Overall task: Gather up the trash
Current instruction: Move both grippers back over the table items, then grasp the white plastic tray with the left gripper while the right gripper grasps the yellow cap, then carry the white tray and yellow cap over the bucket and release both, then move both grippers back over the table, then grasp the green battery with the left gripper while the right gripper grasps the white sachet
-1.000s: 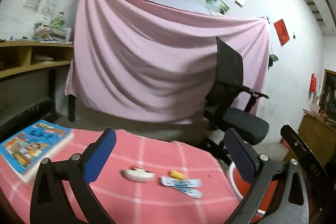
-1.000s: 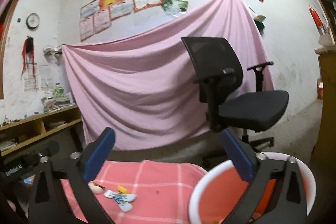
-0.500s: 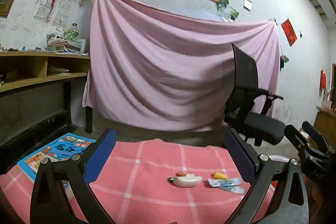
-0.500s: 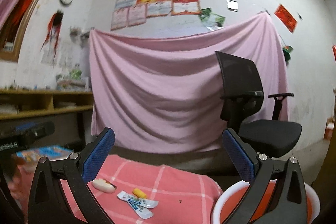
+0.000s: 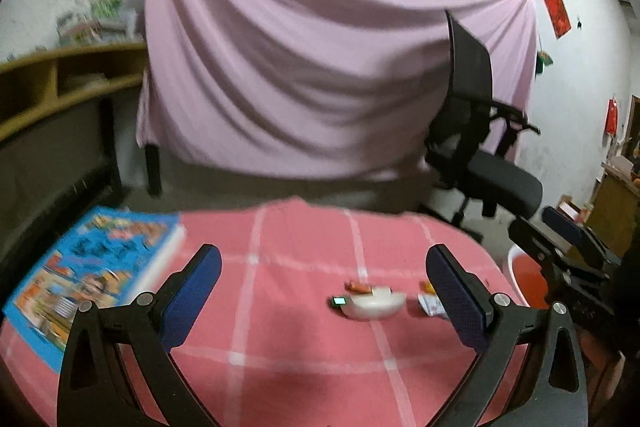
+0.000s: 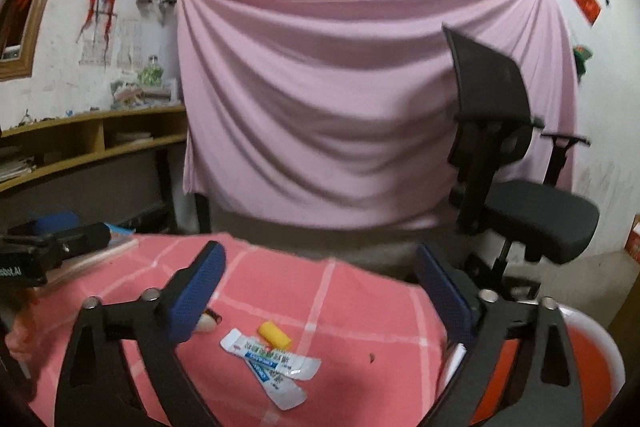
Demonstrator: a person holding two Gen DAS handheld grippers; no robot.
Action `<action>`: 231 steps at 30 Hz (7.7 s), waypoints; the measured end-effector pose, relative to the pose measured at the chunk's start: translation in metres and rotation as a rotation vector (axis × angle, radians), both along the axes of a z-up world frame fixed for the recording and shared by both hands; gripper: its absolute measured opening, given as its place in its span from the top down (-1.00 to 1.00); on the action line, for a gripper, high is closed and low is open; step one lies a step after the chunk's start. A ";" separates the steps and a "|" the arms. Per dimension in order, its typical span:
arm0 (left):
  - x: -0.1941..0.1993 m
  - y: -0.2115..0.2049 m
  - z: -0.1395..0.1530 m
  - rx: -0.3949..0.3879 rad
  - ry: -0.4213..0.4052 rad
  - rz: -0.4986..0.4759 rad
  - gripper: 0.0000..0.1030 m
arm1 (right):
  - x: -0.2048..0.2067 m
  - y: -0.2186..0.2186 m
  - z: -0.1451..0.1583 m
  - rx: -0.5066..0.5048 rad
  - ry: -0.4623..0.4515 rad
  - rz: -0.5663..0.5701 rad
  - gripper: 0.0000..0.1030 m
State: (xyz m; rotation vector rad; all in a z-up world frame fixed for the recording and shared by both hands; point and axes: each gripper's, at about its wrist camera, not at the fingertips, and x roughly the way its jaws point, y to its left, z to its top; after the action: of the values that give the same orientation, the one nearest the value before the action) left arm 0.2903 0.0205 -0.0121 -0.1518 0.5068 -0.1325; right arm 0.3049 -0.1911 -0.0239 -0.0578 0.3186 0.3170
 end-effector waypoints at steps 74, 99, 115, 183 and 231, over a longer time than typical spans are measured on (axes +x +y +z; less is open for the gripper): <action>-0.040 -0.037 0.005 -0.009 -0.169 -0.022 -0.02 | -0.032 -0.002 0.005 0.009 -0.075 0.098 0.75; -0.051 -0.193 0.050 0.014 -0.294 -0.235 -0.02 | -0.068 -0.144 0.025 0.218 -0.114 -0.236 0.75; 0.005 -0.288 0.011 -0.040 0.065 -0.409 -0.02 | -0.041 -0.242 -0.018 0.431 0.237 -0.390 0.74; -0.074 0.000 0.040 0.004 -0.305 0.178 -0.98 | -0.049 -0.045 0.035 0.181 -0.196 -0.093 -1.00; 0.035 0.004 -0.041 0.011 0.317 0.023 -0.91 | 0.041 0.018 -0.053 -0.054 0.553 0.115 -0.34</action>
State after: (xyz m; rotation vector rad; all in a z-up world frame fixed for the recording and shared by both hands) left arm 0.3251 0.0245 -0.0528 -0.1692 0.8215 -0.0838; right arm 0.3460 -0.1728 -0.0764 -0.0404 0.8746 0.4371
